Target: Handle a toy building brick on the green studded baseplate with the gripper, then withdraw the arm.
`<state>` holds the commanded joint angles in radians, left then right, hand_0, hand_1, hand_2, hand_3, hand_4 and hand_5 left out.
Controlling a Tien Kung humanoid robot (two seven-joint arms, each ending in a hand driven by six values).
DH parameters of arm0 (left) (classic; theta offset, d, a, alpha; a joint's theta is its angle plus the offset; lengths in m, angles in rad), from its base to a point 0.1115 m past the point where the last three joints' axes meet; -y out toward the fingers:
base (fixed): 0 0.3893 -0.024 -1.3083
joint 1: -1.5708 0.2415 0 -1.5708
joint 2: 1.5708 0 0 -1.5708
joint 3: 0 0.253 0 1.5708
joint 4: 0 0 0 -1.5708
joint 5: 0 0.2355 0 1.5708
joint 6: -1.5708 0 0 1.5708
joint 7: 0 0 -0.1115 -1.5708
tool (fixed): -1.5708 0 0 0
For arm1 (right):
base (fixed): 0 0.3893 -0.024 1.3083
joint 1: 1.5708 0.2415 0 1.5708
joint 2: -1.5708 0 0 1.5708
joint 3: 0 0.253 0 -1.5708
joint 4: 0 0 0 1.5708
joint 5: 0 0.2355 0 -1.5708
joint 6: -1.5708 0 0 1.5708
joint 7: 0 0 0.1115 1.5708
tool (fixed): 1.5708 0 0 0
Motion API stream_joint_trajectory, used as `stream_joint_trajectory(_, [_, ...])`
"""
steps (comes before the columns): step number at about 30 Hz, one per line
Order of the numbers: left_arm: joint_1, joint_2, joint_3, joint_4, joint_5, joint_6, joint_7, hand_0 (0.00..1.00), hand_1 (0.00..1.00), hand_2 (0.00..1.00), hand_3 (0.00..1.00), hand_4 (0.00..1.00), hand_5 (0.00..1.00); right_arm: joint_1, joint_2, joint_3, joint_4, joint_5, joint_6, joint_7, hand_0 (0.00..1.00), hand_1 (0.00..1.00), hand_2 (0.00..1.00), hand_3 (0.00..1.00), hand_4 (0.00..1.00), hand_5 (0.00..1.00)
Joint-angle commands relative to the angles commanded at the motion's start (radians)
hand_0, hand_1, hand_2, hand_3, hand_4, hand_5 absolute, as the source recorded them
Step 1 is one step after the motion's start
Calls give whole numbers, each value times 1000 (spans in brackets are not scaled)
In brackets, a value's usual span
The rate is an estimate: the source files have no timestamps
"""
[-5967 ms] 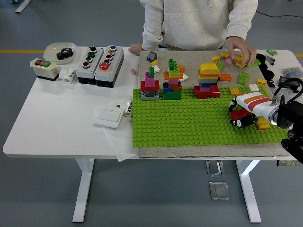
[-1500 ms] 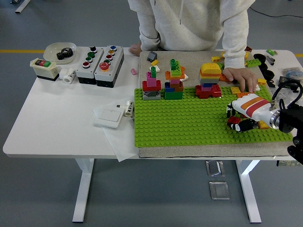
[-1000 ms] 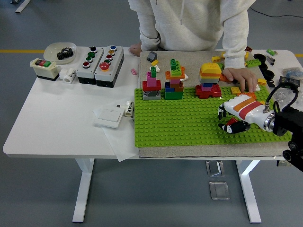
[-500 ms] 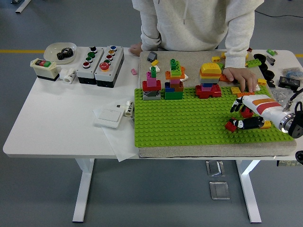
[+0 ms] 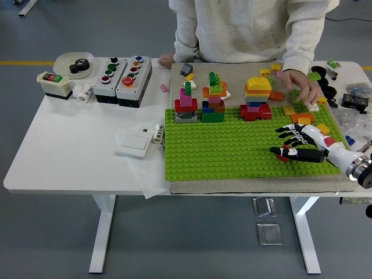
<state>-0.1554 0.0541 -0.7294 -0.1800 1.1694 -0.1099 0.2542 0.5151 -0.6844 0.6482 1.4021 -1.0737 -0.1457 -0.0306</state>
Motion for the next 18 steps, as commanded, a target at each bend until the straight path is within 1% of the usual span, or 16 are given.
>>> stream_joint_trajectory(2, [-1,0,3,0,-3,0,0,804,665,582,531,527,496,-4,12,-1,-15,26,-1,13,770,749,789,813,961,671])
stream_joint_trajectory(3, [-1,0,3,0,-3,0,0,806,664,582,531,527,497,-8,22,2,-25,44,-3,23,805,773,798,819,952,665])
stream_joint_trajectory(7, [-2,0,6,0,-8,2,0,806,664,582,531,527,497,-18,47,15,-52,60,-14,45,805,773,798,819,952,665])
stream_joint_trajectory(8, [-3,1,6,0,-8,2,0,806,664,582,531,527,497,-19,49,16,-54,60,-15,46,805,773,798,819,952,665])
stream_joint_trajectory(9, [-3,1,4,0,-7,2,0,805,664,582,530,527,497,-20,56,21,-64,57,-19,52,827,785,809,822,947,660])
stream_joint_trajectory(18, [-4,1,1,0,-3,3,0,807,662,583,531,527,497,-34,79,42,-106,57,-40,76,844,795,811,826,937,647])
